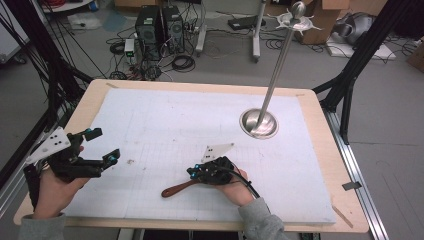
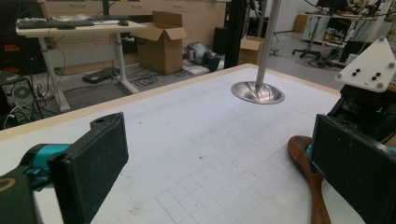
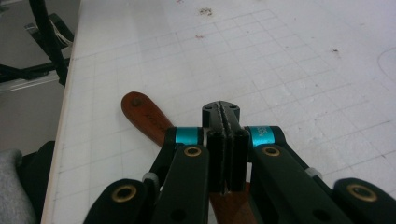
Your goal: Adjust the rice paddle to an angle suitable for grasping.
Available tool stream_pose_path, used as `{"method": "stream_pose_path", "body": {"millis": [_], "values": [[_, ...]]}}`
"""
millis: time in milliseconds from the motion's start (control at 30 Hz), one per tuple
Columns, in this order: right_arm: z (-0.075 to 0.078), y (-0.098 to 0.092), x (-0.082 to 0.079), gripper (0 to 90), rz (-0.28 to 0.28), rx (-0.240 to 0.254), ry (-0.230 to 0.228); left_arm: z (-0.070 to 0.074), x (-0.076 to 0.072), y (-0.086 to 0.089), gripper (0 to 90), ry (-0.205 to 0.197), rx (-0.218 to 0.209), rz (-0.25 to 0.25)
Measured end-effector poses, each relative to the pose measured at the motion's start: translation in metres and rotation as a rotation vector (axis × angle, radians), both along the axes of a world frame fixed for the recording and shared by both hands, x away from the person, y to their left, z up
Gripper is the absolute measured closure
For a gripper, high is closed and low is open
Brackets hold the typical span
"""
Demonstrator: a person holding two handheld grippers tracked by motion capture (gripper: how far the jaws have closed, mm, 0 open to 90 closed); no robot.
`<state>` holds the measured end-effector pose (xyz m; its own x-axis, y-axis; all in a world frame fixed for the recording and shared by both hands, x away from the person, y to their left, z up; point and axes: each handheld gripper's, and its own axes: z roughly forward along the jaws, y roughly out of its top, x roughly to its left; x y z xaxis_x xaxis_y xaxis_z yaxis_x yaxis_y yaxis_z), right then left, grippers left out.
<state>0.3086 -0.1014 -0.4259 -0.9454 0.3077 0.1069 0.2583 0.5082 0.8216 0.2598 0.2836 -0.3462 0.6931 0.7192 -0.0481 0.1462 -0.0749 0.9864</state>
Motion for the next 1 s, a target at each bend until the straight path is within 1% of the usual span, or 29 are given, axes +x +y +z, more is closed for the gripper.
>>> {"method": "stream_pose_path", "body": {"millis": [100, 267, 300, 333, 433, 633, 700, 733, 900, 933, 1000], "values": [[-0.001, 0.001, 0.001, 89.5, 0.004, -0.002, 0.003, 0.000, 0.000, 0.000, 5.1, 0.003, 0.002, 0.000], [-0.004, 0.004, 0.002, 89.5, 0.010, -0.009, 0.021, -0.002, -0.001, 0.002, 5.1, 0.010, 0.000, 0.005], [-0.005, 0.005, 0.003, 89.5, 0.013, -0.013, 0.016, -0.002, 0.000, 0.002, 5.1, 0.011, 0.002, 0.004], [-0.006, 0.007, 0.002, 89.5, 0.018, -0.019, 0.029, -0.003, 0.000, 0.002, 5.1, 0.014, 0.004, 0.006], [-0.008, 0.009, 0.003, 89.5, 0.019, -0.028, 0.042, -0.003, 0.000, 0.003, 5.1, 0.012, 0.003, 0.008], [-0.011, 0.012, 0.003, 89.5, 0.012, -0.054, 0.051, -0.004, 0.000, 0.003, 5.1, 0.017, 0.004, 0.009], [-0.012, 0.012, 0.004, 89.4, 0.020, -0.050, 0.080, -0.004, 0.000, 0.003, 5.1, 0.017, 0.005, 0.009], [-0.013, 0.012, 0.005, 89.4, 0.016, -0.049, 0.082, -0.004, 0.000, 0.003, 5.1, 0.019, 0.005, 0.010], [-0.015, 0.014, 0.005, 89.4, -0.002, -0.092, 0.069, -0.001, -0.001, 0.009, 5.1, 0.008, -0.008, 0.025], [-0.015, 0.015, 0.005, 89.4, -0.005, -0.097, 0.071, 0.000, -0.002, 0.013, 5.1, 0.004, -0.018, 0.032], [-0.015, 0.016, 0.005, 89.4, -0.009, -0.098, 0.074, 0.001, -0.003, 0.015, 5.1, 0.001, -0.024, 0.039]]}}
